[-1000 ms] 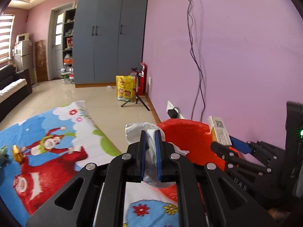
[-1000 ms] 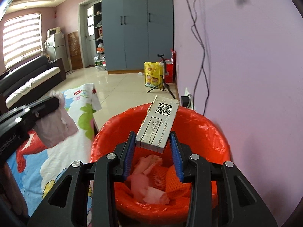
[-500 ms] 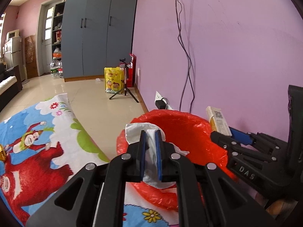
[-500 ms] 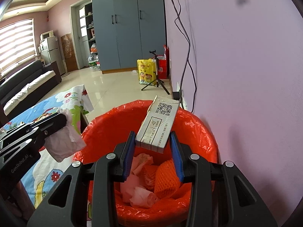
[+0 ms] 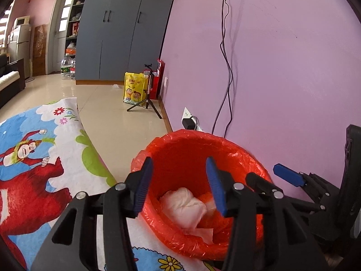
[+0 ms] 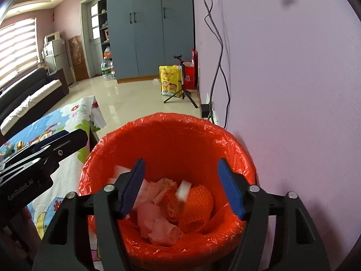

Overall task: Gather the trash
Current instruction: 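Move both open tools back over the trash on the bedspread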

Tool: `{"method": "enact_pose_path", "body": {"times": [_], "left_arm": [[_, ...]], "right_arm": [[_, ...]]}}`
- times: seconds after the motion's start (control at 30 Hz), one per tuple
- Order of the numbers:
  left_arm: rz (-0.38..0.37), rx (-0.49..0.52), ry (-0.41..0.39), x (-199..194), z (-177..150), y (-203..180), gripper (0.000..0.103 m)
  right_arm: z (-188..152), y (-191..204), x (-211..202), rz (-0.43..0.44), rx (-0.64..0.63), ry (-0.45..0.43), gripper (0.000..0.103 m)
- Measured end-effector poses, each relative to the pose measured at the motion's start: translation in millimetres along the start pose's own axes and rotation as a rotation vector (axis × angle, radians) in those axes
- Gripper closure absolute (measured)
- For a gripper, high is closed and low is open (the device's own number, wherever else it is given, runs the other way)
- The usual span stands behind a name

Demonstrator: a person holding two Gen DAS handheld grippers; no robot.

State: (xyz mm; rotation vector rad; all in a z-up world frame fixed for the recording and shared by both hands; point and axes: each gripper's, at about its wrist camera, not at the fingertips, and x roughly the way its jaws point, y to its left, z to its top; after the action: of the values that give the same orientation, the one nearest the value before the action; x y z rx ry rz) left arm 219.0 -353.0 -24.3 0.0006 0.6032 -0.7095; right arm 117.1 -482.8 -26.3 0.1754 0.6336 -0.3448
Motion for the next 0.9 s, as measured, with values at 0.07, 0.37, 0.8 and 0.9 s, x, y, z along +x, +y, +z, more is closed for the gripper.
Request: {"method": "enact_pose_path", "body": {"times": [0.07, 0.37, 0.8, 0.9], "left_arm": [[0.010, 0.003, -0.007, -3, 1, 1, 0.056], [0.107, 0.016, -0.041, -28, 4, 13, 0.023], [0.229, 0.046, -0.042, -72, -5, 48, 0.005], [0.253, 0.048, -0.060, -82, -6, 55, 0.005]], "right_arm": [[0, 1, -1, -0.003, -0.006, -0.004, 0.039], [1, 4, -5, -0.012, -0.009, -0.016, 0.037], [0, 24, -13, -0.059, -0.049, -0.037, 0.022], [6, 31, -14, -0.053, -0.020, -0.043, 0.022]]}}
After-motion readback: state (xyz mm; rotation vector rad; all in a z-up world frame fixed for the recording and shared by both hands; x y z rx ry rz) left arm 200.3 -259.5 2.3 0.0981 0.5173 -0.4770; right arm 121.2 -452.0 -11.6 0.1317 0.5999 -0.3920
